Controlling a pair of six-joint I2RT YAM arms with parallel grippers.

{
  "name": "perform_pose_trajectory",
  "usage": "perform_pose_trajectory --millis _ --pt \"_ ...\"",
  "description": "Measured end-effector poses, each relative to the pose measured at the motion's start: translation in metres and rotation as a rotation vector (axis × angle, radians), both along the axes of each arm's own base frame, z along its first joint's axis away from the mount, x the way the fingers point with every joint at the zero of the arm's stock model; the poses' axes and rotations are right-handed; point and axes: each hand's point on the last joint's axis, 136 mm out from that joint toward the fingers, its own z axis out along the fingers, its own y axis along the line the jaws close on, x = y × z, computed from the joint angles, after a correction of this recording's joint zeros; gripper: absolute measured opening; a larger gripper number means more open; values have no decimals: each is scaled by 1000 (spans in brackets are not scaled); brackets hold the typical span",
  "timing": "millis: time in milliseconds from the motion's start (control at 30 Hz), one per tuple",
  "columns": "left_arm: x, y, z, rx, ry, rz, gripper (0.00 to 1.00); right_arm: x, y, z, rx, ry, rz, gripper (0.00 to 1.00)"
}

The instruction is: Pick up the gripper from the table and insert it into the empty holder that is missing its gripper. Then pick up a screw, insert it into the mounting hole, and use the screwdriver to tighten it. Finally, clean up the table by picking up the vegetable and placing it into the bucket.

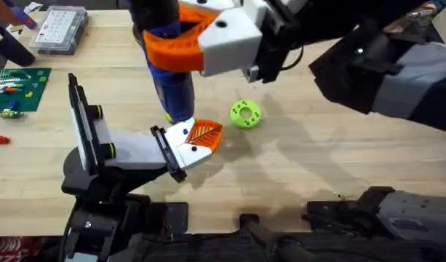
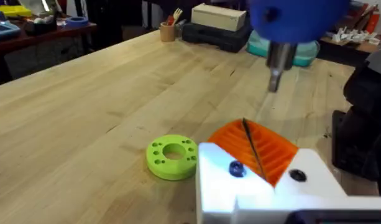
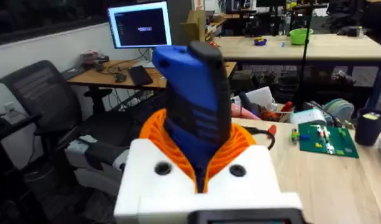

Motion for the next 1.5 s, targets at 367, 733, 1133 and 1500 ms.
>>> perform_pose_trajectory --millis 367,733,1133,1500 --pt "0 0 0 0 0 0 16 1 3 -13 -7 -11 -4 40" --pt "0 0 0 0 0 0 16 1 3 -22 -10 -29 -12 42" --pt "0 0 0 0 0 0 16 -1 10 -36 -25 -15 1 39" --pt "0 0 0 0 0 0 16 3 12 -39 -26 -11 -9 41"
